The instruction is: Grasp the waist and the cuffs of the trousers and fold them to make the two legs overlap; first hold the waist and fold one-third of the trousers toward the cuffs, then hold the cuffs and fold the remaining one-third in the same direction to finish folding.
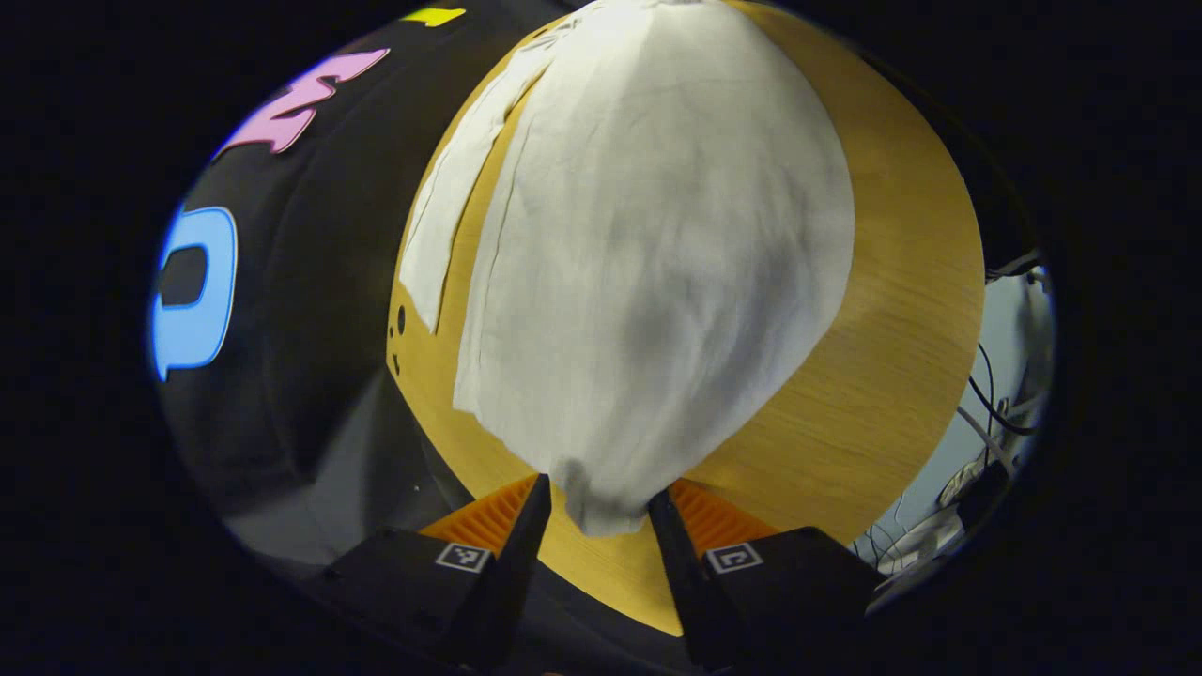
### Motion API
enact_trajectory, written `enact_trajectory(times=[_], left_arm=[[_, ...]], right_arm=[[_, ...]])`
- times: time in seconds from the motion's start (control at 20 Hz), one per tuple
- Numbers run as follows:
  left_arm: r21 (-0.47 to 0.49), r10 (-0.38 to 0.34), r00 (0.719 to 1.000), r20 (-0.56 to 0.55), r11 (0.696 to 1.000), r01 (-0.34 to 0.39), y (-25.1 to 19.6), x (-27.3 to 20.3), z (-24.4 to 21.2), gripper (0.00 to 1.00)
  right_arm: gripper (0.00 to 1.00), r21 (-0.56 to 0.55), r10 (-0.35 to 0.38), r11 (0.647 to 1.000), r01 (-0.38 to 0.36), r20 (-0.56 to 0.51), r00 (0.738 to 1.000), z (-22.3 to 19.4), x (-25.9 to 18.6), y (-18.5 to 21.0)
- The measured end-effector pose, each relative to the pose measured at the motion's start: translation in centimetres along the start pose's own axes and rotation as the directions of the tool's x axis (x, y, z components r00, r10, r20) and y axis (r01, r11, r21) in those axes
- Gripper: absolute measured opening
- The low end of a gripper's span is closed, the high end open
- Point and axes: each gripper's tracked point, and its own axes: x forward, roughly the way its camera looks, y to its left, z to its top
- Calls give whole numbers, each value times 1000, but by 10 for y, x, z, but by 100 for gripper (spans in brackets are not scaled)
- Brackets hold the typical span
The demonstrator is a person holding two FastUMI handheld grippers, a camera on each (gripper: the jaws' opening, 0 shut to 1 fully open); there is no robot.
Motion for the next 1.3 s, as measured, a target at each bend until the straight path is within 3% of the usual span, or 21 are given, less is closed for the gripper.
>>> enact_trajectory(times=[0.15,0.3,0.45,0.6,0.65,0.7,0.9,1.15,1.25,1.3], left_arm=[[-16,-41,999,-18,999,41,0,7,8,49],[-23,-46,998,-34,999,45,0,10,11,14],[-58,-41,998,-42,998,39,-2,9,9,10],[-250,10,996,-84,968,-31,-4,7,4,6],[-320,23,995,-99,946,-54,-1,8,4,6],[-362,47,993,-110,928,-84,2,6,8,6],[-494,87,988,-131,858,-141,23,-3,13,5],[-661,154,977,-148,719,-214,75,-27,24,5],[-702,174,973,-150,675,-229,99,-35,32,5],[-714,189,970,-151,658,-239,112,-36,37,5]], right_arm=[[5,42,-6,999,6,-4,1000,0,-1,-1],[5,91,-11,996,11,-5,1000,2,1,-1],[5,143,-15,990,16,-8,1000,1,2,-3],[5,254,-29,967,31,-12,1000,-3,3,-6],[0,319,-28,947,31,-15,999,-4,2,-7],[5,384,-24,923,30,-20,1000,-5,3,-10],[5,587,-48,808,52,-23,999,2,-5,-26],[5,816,-99,574,63,-7,995,12,-22,-64],[5,843,-110,533,77,-21,994,10,-25,-75],[5,841,-111,535,82,-26,993,8,-22,-79]])
